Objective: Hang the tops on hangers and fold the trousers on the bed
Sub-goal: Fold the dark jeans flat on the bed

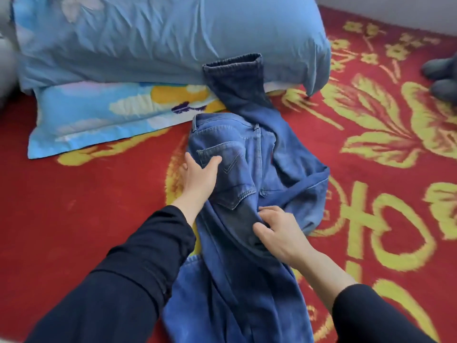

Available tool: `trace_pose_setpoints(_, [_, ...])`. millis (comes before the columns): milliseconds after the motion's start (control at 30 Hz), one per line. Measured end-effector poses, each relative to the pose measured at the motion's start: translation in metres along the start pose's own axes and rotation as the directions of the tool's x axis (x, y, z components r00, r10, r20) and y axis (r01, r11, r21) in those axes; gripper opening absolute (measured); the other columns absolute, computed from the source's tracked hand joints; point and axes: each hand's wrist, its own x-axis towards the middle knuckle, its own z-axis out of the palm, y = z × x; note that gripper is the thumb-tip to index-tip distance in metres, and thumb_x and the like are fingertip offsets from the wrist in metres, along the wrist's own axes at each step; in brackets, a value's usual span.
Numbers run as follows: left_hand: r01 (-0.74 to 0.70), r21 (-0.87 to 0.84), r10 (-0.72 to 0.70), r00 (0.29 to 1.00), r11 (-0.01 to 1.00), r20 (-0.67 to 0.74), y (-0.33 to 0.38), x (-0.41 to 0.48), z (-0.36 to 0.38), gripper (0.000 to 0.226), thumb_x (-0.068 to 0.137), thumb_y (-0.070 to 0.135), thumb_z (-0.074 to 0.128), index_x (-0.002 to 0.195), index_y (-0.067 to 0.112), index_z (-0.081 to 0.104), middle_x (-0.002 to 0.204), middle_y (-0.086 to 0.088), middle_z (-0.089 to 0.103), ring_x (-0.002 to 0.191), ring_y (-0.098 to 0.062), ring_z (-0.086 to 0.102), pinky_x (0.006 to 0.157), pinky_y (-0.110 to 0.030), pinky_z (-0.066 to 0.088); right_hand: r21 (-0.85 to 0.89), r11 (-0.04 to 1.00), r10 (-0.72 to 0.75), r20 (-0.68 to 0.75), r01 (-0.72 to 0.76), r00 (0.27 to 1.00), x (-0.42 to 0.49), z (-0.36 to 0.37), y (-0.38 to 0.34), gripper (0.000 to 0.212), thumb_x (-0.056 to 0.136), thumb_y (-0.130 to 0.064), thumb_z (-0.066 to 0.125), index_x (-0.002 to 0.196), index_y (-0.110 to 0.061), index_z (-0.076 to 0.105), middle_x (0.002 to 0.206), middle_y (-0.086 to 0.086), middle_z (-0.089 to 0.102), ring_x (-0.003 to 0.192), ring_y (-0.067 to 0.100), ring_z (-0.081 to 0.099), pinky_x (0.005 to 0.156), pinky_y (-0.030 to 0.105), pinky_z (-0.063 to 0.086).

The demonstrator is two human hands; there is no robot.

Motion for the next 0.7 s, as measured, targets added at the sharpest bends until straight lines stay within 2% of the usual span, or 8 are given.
trace_pose_setpoints(133, [0.096,-0.165,-0.084,0.993,0.982,0.079,0.013,-0.006,-0.018,0.104,0.078,0.050,0.071,0.154,0.017,0.007,0.156,-0.002,0.025,0.142,-0.022,0.027,0.111,-0.037,0.026,-0.114,0.992,-0.006,0.379,0.054,0.926,-0.032,-0.015,-0.019,0.029,0.064,-0.034,0.052,0.051,-0.015,0.034,0.071,0.003,0.046,0.078,0.023,0.049,0.068,0.032,0.040])
trace_pose_setpoints(233, [0.073,-0.134,-0.048,0.983,0.988,0.176,0.006,-0.022,-0.034,0.036,0.073,0.010,0.076,0.107,0.012,0.064,0.105,-0.006,0.067,0.099,-0.021,0.061,0.080,-0.029,0.049,-0.269,0.960,0.116,0.629,0.075,0.769,-0.058,-0.015,-0.027,0.033,0.060,-0.030,0.064,0.049,-0.010,0.039,0.061,0.012,0.043,0.058,0.023,0.040,0.044,0.028,0.032])
trace_pose_setpoints(300, [-0.004,-0.028,0.012,0.957,1.000,0.289,-0.004,-0.041,-0.045,0.031,0.071,0.002,0.073,0.091,0.025,0.064,0.091,-0.002,0.068,0.083,-0.018,0.061,0.072,-0.026,0.049,-0.208,0.978,0.175,0.726,-0.030,0.665,-0.065,-0.023,-0.027,0.019,0.067,-0.024,0.068,0.059,-0.010,0.060,0.065,0.011,0.059,0.060,0.018,0.051,0.054,0.028,0.046])
trace_pose_setpoints(400, [-0.173,0.048,0.123,0.844,0.984,0.522,-0.016,-0.069,-0.060,0.049,0.074,-0.006,0.070,0.112,0.024,0.058,0.102,-0.003,0.068,0.085,-0.018,0.061,0.078,-0.031,0.050,0.145,0.932,0.217,0.510,-0.332,0.832,-0.048,-0.046,-0.024,0.008,0.077,-0.012,0.064,0.076,-0.011,0.073,0.073,0.003,0.070,0.068,0.011,0.060,0.072,0.030,0.051])
trace_pose_setpoints(467, [-0.275,0.074,0.177,0.781,0.959,0.599,-0.019,-0.086,-0.067,0.046,0.075,-0.010,0.064,0.109,0.020,0.057,0.105,-0.004,0.064,0.087,-0.018,0.059,0.077,-0.030,0.046,0.302,0.898,0.305,0.096,-0.320,0.947,-0.029,-0.061,-0.029,0.014,0.079,-0.004,0.061,0.080,-0.015,0.070,0.075,-0.001,0.069,0.074,0.014,0.062,0.072,0.028,0.048])
trace_pose_setpoints(533, [-0.322,0.079,0.201,0.747,0.944,0.634,-0.016,-0.101,-0.074,0.047,0.075,-0.012,0.058,0.108,0.021,0.058,0.113,-0.005,0.063,0.092,-0.022,0.059,0.080,-0.036,0.046,0.276,0.945,0.231,-0.190,-0.174,0.954,-0.013,-0.072,-0.044,0.031,0.078,0.003,0.055,0.096,-0.019,0.067,0.091,-0.002,0.068,0.086,0.017,0.063,0.074,0.023,0.047])
trace_pose_setpoints(633, [-0.410,0.028,0.277,0.663,0.912,0.695,-0.004,-0.125,-0.084,0.053,0.070,-0.016,0.050,0.104,0.021,0.062,0.107,0.000,0.069,0.098,-0.025,0.064,0.086,-0.042,0.051,-0.161,0.976,-0.165,-0.107,0.147,0.980,0.003,-0.080,-0.066,0.077,0.071,0.009,0.049,0.135,-0.032,0.050,0.136,0.002,0.047,0.122,0.024,0.044,0.097,0.036,0.039])
trace_pose_setpoints(700, [-0.447,0.005,0.307,0.623,0.895,0.720,0.004,-0.138,-0.090,0.058,0.068,-0.018,0.047,0.110,0.018,0.065,0.109,-0.003,0.070,0.107,-0.024,0.064,0.092,-0.045,0.049,-0.567,0.768,-0.264,0.147,0.300,0.953,0.008,-0.085,-0.072,0.080,0.074,0.002,0.055,0.139,-0.042,0.040,0.155,-0.002,0.022,0.140,0.024,0.019,0.103,0.043,0.026])
